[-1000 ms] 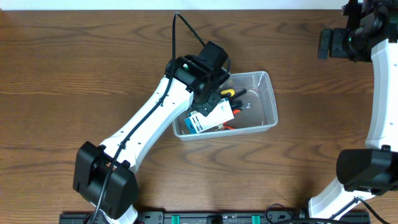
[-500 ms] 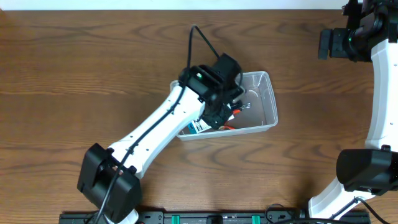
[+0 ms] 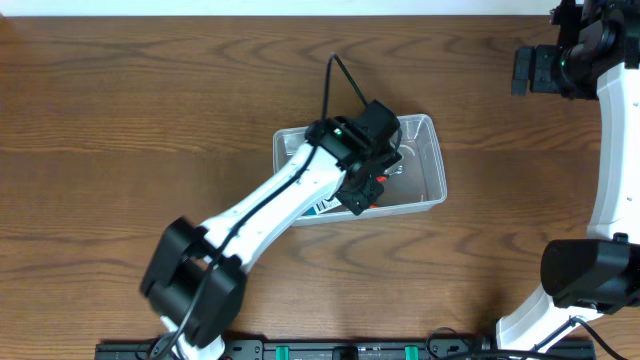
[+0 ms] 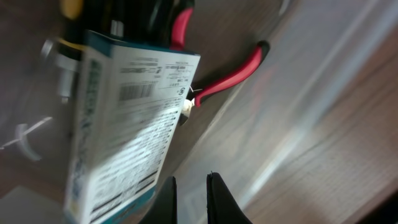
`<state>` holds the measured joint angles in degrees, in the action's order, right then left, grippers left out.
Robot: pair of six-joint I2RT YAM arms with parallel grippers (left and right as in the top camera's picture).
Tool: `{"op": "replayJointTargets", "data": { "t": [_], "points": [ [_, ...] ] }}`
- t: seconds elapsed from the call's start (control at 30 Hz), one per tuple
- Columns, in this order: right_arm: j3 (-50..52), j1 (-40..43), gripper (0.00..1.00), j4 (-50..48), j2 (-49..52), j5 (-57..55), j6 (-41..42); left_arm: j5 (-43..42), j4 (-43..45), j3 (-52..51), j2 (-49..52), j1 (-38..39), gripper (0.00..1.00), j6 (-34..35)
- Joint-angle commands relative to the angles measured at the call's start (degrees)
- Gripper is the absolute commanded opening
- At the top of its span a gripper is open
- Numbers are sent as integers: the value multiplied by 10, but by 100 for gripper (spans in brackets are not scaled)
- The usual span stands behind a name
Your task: Pack container
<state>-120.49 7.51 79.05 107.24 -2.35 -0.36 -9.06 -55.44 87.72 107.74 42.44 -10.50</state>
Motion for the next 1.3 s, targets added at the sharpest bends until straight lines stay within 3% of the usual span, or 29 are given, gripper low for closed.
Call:
{"op": "replayJointTargets", "data": {
  "t": [0.0, 0.17, 0.53, 0.83, 1.1, 1.27],
  "points": [
    [-3, 0, 99, 0, -3, 0, 10, 0, 1, -7, 43, -3, 6, 1],
    [-3, 0, 99, 0, -3, 0, 10, 40, 10, -7, 80, -8, 6, 6],
    [-3, 0, 99, 1, -3, 0, 10, 39, 17, -7, 62, -73, 6, 21],
    [-3, 0, 99, 0, -3, 0, 10, 14, 13, 3, 54, -84, 6, 21],
    [-3, 0, 99, 1, -3, 0, 10, -16, 24, 73, -50, -92, 6, 28],
    [-3, 0, 99, 0, -3, 0, 10, 98, 25, 115, -130, -143, 8, 122]
  ]
}}
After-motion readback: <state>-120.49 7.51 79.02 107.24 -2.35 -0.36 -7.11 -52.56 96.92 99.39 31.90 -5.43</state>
